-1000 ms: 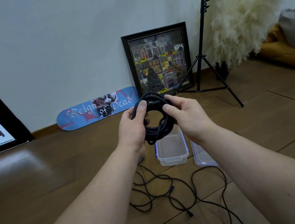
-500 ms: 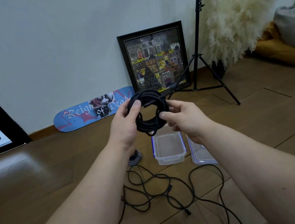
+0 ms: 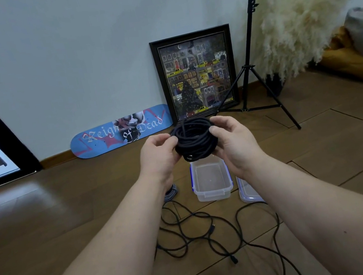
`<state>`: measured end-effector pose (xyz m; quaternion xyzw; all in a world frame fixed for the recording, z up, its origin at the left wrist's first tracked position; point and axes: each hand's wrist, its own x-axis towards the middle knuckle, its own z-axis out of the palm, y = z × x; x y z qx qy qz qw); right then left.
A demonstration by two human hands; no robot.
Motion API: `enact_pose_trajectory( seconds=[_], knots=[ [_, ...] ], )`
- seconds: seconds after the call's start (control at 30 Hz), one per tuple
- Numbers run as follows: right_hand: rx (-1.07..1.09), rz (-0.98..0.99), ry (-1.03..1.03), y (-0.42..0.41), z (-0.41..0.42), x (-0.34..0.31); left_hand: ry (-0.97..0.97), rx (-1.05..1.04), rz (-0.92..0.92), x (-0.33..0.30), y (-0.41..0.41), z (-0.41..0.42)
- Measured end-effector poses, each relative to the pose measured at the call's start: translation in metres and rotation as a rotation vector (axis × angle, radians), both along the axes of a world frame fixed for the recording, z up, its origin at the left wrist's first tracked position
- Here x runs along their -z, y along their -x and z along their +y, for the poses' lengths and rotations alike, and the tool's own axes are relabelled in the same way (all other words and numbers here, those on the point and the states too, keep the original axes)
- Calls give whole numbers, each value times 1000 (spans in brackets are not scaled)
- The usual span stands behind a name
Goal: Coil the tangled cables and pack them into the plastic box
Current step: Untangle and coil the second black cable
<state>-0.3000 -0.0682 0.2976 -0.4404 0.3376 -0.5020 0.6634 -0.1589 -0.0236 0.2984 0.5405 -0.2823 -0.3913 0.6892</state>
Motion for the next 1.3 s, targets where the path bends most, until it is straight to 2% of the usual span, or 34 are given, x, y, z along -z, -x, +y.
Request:
enact_pose_trajectory(
  seconds=[0.1, 0.27, 0.47, 0.63, 0.73, 1.0, 1.3],
  knots=[
    [3, -50, -12, -3, -3, 4, 35, -31, -55, 2, -1, -1],
    [-64, -45, -13, -1, -7, 6, 13, 91, 63, -3, -5, 2],
    [-120, -46, -29, 2, -6, 8, -73, 145, 86, 2, -9, 4],
    [-147, 182, -74, 0, -5, 20, -23, 72, 133, 3, -8, 2],
    [-132, 172, -59, -4, -2, 23, -39, 106, 148, 4, -9, 2],
    [-98, 133, -77, -18, 3, 21, -240, 76, 104, 9, -28, 12],
    [-291, 318, -137, -68, -24, 28, -424, 81, 5, 10, -92, 5]
  ],
)
